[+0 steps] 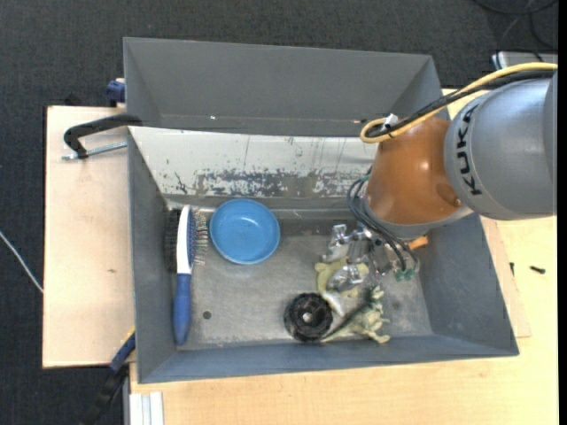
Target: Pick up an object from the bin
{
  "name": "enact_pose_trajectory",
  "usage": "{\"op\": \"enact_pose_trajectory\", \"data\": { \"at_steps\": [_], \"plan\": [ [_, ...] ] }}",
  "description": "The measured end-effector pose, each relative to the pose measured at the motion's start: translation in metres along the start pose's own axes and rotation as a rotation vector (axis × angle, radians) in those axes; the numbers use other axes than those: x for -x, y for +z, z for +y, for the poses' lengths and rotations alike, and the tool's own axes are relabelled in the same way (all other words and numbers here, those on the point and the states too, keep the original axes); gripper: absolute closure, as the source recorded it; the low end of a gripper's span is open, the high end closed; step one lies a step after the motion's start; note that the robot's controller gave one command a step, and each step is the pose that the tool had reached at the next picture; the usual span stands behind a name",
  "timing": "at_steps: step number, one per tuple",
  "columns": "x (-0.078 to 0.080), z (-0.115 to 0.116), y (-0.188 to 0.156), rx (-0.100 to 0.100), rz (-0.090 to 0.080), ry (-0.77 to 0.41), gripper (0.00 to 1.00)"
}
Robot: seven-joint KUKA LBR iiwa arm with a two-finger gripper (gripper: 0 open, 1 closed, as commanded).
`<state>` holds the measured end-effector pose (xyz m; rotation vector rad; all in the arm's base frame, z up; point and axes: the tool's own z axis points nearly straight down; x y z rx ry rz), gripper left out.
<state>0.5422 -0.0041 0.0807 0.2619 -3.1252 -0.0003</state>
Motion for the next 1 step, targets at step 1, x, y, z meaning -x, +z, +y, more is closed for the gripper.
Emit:
{"op": "enact_pose_trajectory", "data": {
  "at_steps": [1],
  "plan": [
    [-0.0105, 0.0206, -0.0853, -0.001, -0.018, 0.005, 1.00]
  ]
}}
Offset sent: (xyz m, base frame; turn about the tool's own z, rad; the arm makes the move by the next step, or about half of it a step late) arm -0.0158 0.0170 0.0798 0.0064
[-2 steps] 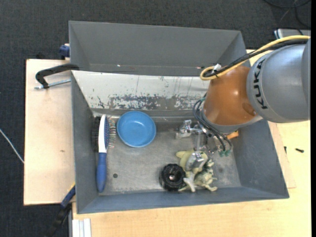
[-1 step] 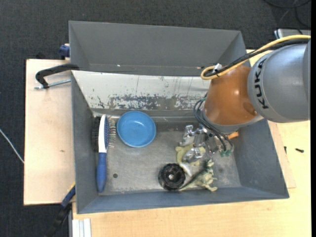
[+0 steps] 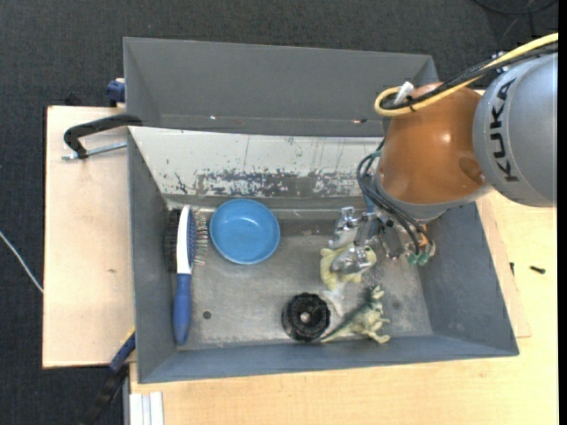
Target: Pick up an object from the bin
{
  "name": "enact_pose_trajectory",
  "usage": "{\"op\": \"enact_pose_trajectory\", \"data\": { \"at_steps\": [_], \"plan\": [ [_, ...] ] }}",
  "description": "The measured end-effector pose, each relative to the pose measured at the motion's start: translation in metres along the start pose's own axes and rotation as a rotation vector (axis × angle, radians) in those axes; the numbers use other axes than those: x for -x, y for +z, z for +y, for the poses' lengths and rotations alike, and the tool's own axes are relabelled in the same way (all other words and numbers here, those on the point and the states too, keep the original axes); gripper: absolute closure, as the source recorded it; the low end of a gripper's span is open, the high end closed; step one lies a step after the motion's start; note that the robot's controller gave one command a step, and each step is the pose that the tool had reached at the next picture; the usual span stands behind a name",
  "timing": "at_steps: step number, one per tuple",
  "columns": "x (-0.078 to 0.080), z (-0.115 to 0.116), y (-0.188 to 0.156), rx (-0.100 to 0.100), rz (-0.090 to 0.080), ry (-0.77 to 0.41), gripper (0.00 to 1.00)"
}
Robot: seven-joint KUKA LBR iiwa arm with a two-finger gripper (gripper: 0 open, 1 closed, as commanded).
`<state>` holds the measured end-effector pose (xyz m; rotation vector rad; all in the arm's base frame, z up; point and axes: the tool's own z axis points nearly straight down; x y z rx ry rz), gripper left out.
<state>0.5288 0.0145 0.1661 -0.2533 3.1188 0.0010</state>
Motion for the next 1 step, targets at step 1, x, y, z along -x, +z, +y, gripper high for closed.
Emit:
{"op": "enact_pose_trajectory", "data": {
  "at_steps": [1],
  "plan": [
    [-0.0036, 0.0178, -0.0249, 0.002, 0.003, 0.012, 1.00]
  ]
}}
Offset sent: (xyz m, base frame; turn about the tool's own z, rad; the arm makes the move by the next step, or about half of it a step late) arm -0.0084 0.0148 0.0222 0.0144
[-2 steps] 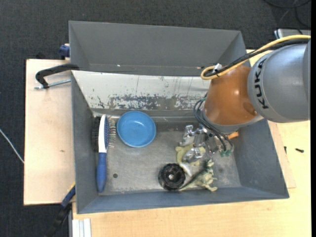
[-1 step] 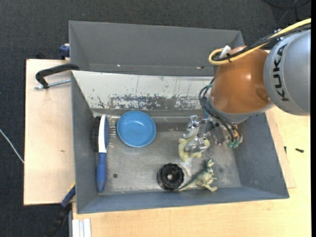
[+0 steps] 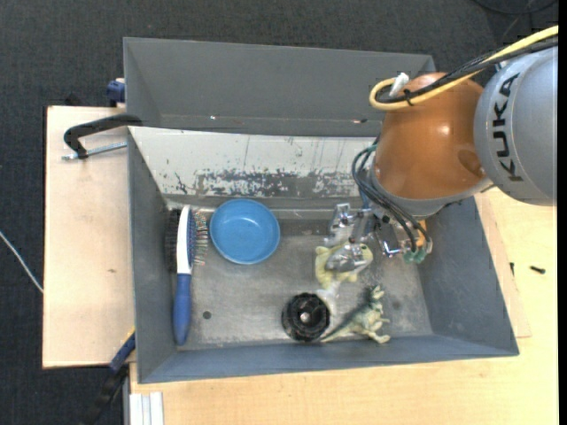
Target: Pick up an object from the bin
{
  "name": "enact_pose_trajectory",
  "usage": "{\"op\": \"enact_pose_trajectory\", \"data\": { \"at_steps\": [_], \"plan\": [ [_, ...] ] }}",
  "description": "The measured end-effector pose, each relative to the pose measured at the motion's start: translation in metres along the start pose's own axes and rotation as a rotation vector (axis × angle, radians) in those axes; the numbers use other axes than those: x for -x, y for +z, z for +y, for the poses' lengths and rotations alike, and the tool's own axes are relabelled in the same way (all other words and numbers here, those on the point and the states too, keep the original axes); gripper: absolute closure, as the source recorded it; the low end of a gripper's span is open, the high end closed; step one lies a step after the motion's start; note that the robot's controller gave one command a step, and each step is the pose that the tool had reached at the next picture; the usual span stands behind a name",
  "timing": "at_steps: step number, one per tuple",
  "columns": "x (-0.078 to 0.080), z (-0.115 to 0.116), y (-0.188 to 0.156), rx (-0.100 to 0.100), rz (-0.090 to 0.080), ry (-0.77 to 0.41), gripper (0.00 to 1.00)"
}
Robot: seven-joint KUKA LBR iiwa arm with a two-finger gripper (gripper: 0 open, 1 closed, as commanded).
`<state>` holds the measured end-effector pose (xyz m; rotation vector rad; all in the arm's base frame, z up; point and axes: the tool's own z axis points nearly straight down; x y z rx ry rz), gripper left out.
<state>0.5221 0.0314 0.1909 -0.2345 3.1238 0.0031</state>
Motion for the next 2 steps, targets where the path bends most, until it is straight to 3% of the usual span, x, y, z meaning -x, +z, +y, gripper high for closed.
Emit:
{"op": "enact_pose_trajectory", "data": {
  "at_steps": [1, 2],
  "plan": [
    [-0.0031, 0.0198, 0.0770, -0.002, -0.010, -0.265, 1.00],
    [-0.0064, 0.0203, 0.0812, 0.000, 0.002, -0.267, 1.00]
  ]
}}
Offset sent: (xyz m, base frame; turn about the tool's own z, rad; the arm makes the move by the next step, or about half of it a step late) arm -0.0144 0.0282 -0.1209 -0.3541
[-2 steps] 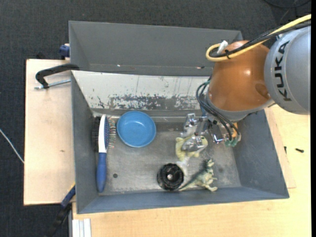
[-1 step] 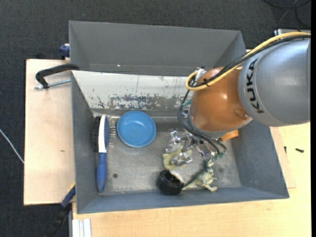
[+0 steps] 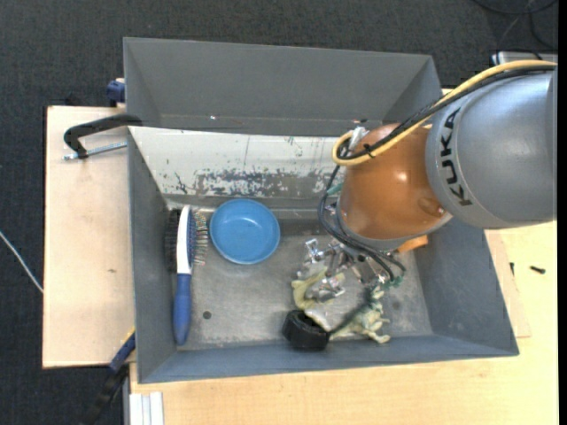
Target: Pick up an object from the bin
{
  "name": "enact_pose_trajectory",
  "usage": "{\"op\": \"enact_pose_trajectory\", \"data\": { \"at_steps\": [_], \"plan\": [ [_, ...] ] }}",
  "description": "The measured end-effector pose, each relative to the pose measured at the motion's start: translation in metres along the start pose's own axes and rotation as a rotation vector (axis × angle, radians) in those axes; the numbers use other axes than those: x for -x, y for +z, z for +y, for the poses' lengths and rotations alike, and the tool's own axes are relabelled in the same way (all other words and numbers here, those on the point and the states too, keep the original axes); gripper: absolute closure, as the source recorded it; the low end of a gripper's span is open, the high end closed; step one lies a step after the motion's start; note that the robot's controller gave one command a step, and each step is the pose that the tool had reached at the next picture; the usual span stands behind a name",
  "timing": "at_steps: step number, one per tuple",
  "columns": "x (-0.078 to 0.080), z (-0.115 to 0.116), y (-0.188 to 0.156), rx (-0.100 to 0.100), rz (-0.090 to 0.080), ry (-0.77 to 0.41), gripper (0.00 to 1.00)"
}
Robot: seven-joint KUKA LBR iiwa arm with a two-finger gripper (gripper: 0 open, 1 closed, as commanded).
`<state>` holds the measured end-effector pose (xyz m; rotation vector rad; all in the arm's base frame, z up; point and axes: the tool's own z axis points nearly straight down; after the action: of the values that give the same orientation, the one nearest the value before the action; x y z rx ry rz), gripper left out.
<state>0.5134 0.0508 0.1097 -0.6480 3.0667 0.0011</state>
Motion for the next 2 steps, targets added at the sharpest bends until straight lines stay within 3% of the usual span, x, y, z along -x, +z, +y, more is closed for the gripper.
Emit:
{"op": "enact_pose_trajectory", "data": {
  "at_steps": [2],
  "plan": [
    [0.0000, 0.0000, 0.0000, 0.000, 0.000, 0.000, 1.00]
  ]
}}
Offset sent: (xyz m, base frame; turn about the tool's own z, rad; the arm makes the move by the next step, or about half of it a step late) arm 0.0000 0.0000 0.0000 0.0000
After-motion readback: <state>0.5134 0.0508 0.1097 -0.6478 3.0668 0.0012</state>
